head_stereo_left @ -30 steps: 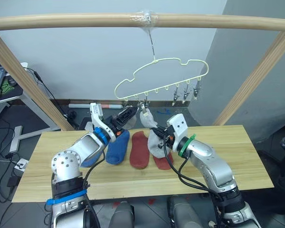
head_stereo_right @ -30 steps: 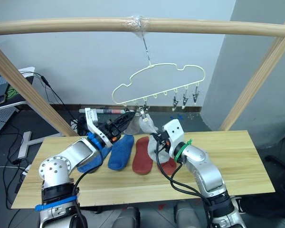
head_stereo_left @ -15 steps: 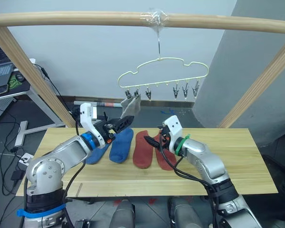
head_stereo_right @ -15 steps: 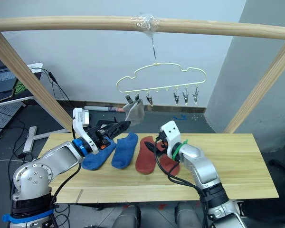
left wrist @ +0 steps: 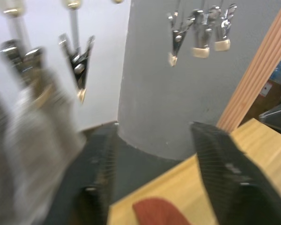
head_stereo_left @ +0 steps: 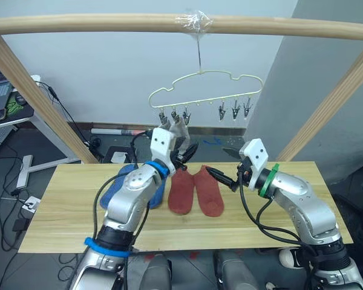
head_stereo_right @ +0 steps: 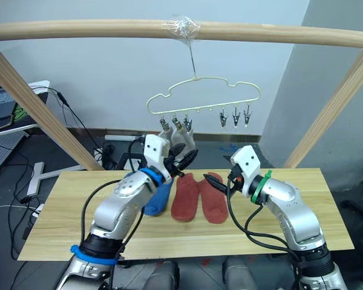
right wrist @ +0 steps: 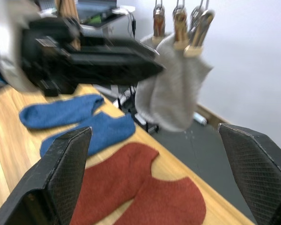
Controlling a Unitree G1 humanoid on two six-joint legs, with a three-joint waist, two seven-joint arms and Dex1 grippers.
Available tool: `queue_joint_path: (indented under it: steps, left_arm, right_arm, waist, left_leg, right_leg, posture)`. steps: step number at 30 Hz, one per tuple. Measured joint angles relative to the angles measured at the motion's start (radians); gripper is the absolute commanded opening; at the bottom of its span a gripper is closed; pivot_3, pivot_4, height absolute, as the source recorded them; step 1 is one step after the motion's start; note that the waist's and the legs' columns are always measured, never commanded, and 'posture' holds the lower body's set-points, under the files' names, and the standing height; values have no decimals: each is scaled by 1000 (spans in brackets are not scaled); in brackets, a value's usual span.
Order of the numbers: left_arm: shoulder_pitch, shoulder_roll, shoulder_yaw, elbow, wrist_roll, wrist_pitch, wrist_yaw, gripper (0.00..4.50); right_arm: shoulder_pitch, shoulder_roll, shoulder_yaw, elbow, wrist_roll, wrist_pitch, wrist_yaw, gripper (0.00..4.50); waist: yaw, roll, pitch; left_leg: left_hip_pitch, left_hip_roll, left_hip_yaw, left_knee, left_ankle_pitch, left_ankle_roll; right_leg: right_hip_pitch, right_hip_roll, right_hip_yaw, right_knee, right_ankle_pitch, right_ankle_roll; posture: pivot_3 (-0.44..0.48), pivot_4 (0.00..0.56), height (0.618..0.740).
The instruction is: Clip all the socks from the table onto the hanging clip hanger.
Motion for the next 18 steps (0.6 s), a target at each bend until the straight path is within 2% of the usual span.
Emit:
queue_joint_path:
  steps: [8, 15, 18]
  left_arm:
    - [-111, -104, 25, 248, 154, -176, 83, 2129]
    - [-164, -120, 64, 394, 214, -265, 107, 2129]
    - [-227, -125, 85, 483, 236, -308, 124, 2129]
  right_arm:
    - [-18, -20, -9, -50, 3, -17, -10, 4500]
    - [-22, -19, -13, -70, 18, -14, -26, 4500]
    - [-42, -13, -19, -75, 33, -8, -38, 4500]
  waist:
    - [0, 0, 0]
    - [-4, 0, 0]
    - [-7, 0, 0]
  left_leg:
    - [-1, 0, 0, 2, 0, 0]
    - [-1, 0, 0, 1, 0, 0]
    - [-2, 0, 0, 2, 0, 0]
  right_leg:
    - [2, 0, 0, -3, 1, 2]
    - [2, 0, 0, -4, 2, 3]
    - [2, 0, 0, -5, 4, 7]
  posture:
    - [-48, 182, 740]
    - [-66, 179, 740]
    - [-71, 177, 740]
